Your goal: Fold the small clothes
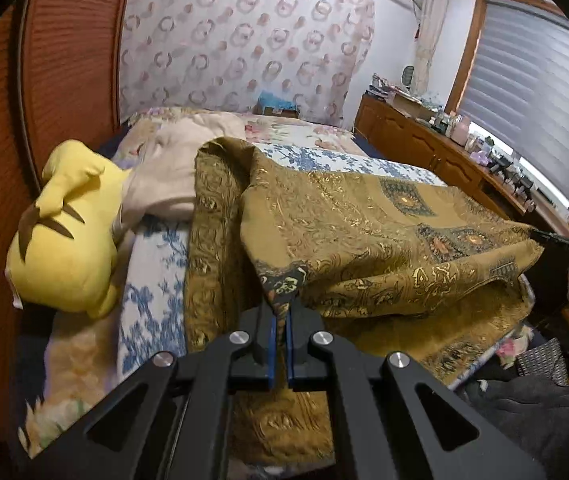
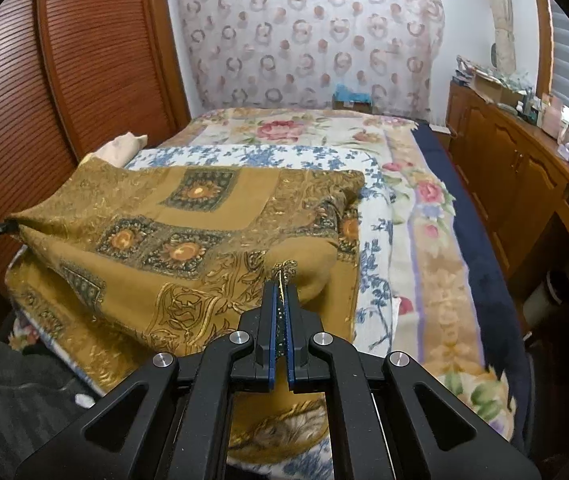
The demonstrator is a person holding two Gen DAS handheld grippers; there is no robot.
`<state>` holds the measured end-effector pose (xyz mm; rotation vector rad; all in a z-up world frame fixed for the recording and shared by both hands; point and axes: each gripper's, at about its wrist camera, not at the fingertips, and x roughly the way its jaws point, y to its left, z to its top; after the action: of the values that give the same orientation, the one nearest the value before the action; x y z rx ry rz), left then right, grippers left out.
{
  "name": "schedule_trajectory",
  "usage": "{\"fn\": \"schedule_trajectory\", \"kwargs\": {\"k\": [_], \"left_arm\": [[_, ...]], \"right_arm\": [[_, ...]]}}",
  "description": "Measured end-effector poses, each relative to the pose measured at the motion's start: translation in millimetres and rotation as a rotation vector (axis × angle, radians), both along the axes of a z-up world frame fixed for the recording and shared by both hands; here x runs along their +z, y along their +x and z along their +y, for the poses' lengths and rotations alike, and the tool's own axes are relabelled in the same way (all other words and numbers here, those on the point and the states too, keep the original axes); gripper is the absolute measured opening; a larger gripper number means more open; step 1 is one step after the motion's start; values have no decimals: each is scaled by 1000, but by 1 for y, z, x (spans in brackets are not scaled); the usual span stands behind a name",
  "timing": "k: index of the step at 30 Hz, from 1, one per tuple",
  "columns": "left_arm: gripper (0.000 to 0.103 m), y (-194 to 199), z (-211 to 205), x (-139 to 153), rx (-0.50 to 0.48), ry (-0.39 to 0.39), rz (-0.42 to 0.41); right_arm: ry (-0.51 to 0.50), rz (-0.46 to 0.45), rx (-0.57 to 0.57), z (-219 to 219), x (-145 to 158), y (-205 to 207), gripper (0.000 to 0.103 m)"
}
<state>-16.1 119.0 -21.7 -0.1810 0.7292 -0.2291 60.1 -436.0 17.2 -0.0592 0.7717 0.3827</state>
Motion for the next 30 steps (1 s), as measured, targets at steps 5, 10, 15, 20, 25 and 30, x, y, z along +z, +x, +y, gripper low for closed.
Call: {"fn": "schedule_trajectory", "kwargs": {"k": [5, 10, 15, 20, 25, 30], "left_arm": [[0, -12, -6, 10, -5, 30, -2], [4, -13, -13, 1, -15, 81, 44], [15, -19, -10, -1, -12, 80, 50], [23, -20, -8, 6, 2, 90, 32], [24, -15, -12, 5, 5, 111, 30], [24, -3, -14, -10, 12, 114, 65]], "right_arm": [[-16, 1, -2, 0, 11, -11, 0], [-76, 21, -2, 2, 1, -18, 1], [-148, 37, -51, 3, -15, -13, 26], [-180, 13, -42, 14, -20, -6, 32], [-144, -17, 0, 34, -19, 4, 33], [-115, -29, 35, 58, -24, 17, 33]]}}
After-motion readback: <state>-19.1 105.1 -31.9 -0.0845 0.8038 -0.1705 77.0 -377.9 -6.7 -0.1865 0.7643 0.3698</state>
